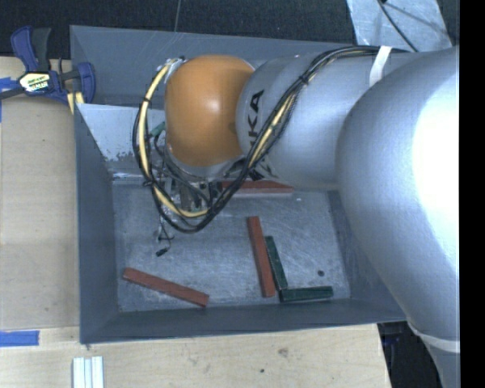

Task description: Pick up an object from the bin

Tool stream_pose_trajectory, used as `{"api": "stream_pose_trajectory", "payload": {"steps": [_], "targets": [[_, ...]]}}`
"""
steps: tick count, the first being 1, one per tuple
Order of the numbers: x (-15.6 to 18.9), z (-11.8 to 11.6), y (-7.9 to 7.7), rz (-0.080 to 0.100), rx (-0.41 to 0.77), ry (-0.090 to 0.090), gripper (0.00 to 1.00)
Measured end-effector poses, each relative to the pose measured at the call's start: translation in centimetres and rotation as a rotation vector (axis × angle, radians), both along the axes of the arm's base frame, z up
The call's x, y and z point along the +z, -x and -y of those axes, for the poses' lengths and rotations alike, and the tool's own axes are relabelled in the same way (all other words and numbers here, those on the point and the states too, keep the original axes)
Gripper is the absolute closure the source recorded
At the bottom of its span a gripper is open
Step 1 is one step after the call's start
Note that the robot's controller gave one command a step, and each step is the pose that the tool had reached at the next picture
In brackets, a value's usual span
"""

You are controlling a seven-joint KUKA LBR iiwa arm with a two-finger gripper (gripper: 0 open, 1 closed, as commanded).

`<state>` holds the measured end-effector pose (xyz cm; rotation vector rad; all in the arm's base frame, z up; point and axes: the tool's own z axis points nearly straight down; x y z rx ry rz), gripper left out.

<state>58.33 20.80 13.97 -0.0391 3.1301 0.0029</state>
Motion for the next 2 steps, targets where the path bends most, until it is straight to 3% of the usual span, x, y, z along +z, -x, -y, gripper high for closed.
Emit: {"api": "stream_pose_trajectory", "payload": {"steps": [1, 2], "targets": [[-7.2, -3.1, 5.3, -0.015, 0.051, 0.002, 0.00], [-4.6, -3.5, 5.7, -0.008, -0.007, 0.000, 0.00]]}}
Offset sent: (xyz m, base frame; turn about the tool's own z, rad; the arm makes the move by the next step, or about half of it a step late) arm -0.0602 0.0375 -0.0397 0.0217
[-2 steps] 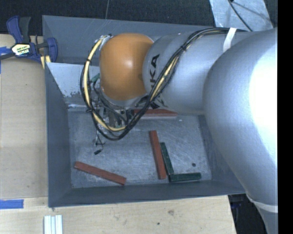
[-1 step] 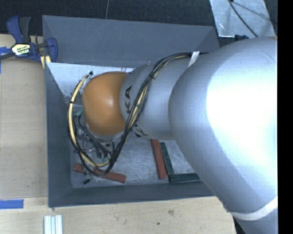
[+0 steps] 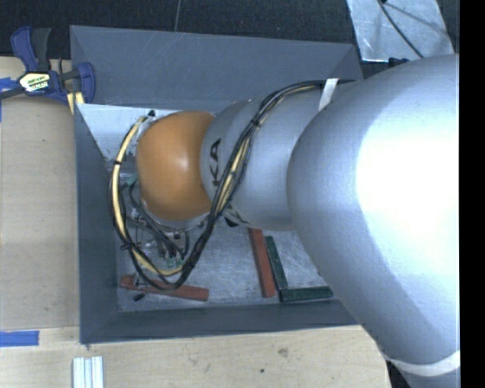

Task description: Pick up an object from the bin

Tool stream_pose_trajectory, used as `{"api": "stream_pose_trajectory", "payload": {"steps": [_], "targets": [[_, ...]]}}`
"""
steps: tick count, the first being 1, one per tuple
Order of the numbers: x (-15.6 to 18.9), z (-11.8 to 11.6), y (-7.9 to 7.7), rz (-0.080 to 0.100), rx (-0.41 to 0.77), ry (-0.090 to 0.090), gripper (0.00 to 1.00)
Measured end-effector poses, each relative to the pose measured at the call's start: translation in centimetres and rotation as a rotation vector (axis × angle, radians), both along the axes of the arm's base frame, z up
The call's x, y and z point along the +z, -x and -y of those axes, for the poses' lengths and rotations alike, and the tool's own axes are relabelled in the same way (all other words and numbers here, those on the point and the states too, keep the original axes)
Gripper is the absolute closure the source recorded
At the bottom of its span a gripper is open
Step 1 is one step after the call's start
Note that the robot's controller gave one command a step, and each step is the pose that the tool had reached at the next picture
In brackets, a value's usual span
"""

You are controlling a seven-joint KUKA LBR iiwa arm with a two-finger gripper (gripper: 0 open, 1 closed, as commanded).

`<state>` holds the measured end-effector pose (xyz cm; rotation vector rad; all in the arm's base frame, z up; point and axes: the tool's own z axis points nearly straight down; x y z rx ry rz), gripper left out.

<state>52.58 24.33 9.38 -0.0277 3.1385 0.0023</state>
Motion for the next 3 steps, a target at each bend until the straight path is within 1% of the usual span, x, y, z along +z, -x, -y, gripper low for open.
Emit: {"api": "stream_pose_trajectory", "payload": {"steps": [1, 2, 3], "targets": [[0.6, 1.0, 3.6, -0.004, -0.174, 0.002, 0.00], [-2.2, 1.1, 2.9, -0.003, 0.059, 0.003, 0.00], [-2.3, 0.8, 4.0, -0.002, -0.066, 0.000, 1.00]]}}
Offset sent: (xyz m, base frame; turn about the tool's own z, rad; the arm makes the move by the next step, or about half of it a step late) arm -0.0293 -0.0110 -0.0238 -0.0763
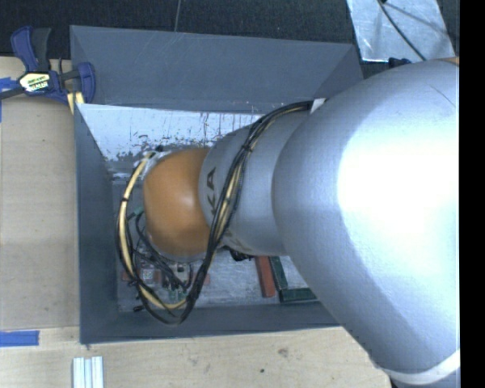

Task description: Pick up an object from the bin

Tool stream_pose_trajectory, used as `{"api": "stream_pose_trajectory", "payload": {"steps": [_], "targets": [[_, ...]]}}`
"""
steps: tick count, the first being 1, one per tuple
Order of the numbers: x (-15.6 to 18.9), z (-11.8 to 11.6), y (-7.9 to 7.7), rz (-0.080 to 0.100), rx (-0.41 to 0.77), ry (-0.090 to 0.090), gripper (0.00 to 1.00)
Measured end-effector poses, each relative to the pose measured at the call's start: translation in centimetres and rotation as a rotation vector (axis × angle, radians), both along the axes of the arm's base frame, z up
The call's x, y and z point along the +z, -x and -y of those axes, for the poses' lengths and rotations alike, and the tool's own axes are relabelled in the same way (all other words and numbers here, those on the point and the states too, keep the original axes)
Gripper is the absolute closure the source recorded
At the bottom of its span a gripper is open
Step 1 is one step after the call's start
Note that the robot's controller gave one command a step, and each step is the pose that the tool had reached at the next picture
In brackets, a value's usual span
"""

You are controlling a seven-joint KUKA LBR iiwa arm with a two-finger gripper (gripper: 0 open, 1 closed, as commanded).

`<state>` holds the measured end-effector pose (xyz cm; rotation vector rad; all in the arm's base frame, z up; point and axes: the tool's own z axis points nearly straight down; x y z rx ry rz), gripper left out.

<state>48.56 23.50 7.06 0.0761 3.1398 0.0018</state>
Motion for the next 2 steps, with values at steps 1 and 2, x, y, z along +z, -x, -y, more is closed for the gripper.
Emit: {"api": "stream_pose_trajectory", "payload": {"steps": [1, 2], "targets": [[0.00, 0.00, 0.00, 0.000, 0.000, 0.000, 1.00], [0.62, 0.09, 0.16, -0.004, 0.000, 0.002, 1.00]]}}
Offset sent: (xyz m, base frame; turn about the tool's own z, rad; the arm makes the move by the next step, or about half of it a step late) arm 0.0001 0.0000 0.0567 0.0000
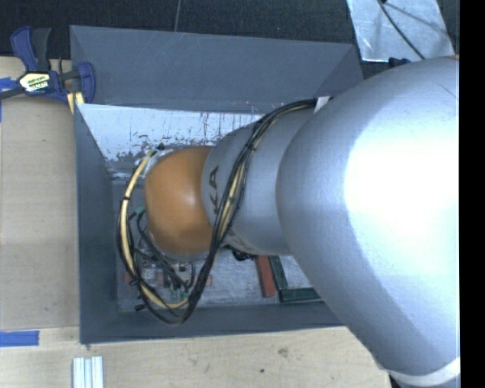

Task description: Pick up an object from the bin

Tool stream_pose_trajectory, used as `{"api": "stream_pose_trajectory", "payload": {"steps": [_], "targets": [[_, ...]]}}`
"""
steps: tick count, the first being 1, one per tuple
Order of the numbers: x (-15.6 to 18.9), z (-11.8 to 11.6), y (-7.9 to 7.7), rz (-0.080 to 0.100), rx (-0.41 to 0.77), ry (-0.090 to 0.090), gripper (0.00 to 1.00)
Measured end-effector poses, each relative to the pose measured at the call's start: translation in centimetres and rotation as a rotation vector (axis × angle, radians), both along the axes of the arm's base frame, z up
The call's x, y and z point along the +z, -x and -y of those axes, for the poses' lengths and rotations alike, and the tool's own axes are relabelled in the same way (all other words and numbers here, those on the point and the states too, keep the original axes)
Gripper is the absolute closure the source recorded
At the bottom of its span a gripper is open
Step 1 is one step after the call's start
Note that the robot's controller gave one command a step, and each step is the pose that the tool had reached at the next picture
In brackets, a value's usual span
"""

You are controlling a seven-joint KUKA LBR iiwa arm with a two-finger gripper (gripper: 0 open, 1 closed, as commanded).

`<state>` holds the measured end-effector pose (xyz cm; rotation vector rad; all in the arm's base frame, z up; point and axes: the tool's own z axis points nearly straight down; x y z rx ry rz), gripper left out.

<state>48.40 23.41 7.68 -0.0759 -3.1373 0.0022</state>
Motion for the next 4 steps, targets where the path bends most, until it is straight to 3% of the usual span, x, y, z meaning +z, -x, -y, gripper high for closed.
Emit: {"api": "stream_pose_trajectory", "payload": {"steps": [1, 2, 3, 4], "targets": [[2.2, 0.1, 0.1, -0.005, -0.001, 0.003, 1.00], [4.5, 0.0, -0.1, 0.003, -0.001, -0.001, 1.00], [5.5, 0.0, -0.2, 0.010, -0.001, -0.004, 1.00], [6.1, 0.0, -0.1, 0.006, -0.001, -0.002, 1.00]]}}
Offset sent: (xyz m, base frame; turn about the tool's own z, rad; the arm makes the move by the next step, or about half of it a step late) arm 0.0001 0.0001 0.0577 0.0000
